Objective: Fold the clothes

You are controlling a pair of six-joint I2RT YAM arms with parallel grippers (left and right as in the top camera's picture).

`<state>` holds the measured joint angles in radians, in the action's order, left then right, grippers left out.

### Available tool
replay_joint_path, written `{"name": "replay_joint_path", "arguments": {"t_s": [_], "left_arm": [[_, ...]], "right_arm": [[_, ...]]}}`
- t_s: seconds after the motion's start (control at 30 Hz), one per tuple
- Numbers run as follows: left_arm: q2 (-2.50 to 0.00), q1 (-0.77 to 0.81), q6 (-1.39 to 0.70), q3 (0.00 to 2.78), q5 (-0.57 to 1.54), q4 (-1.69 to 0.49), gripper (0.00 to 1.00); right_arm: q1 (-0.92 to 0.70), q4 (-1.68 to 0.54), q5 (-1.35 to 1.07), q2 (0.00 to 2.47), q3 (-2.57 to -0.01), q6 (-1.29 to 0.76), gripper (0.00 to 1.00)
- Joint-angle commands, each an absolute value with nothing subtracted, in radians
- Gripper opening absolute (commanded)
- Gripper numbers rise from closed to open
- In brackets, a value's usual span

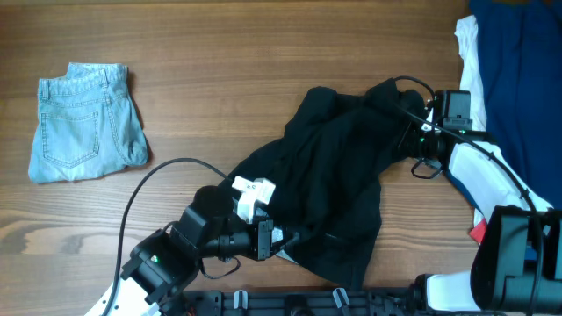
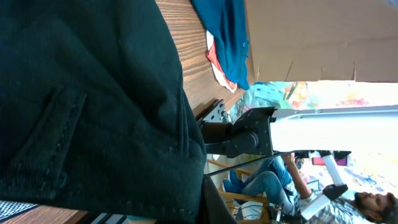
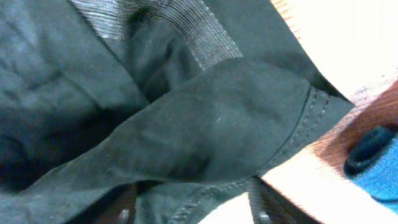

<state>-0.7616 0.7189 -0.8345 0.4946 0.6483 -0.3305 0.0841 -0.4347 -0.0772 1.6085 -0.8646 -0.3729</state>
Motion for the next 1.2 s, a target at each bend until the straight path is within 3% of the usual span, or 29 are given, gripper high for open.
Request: {"name": "replay_joint_path", "arguments": {"t_s": [0.0,0.2,0.37,0.57,0.83,1.17], "left_arm": [[-0.754,0.714,-0.815,0.491,0.617,-0.327,0.04],[-0.754,0.714,-0.815,0.491,0.610,-0.327,0.04],[-0.754,0.714,-0.815,0.491,0.608,-0.327,0.04],[-0.754,0.714,-0.815,0.491,0.608,-0.328,0.04],[-0.754,0.714,-0.815,0.491,0.606,-0.328,0.04],[-0.754,0.714,-0.815,0.491,0.539,-0.350,0.04]], "right_arm": [[0.086,-0.443,-0.036,1.656,-0.868,-0.374,0.47],[0.086,-0.470,-0.014,1.692,-0.865,-0.374,0.50],[0.086,-0.449,0.007,1.721,-0.857,-0.377,0.59],[0.086,-0.411,-0.009,1.723,-0.857,-0.387,0.58],[0.086,-0.397,-0.023,1.723,-0.857,-0.396,0.04],[0.090,-0.455,-0.053,1.620,-0.870,-0.393,0.04]]}}
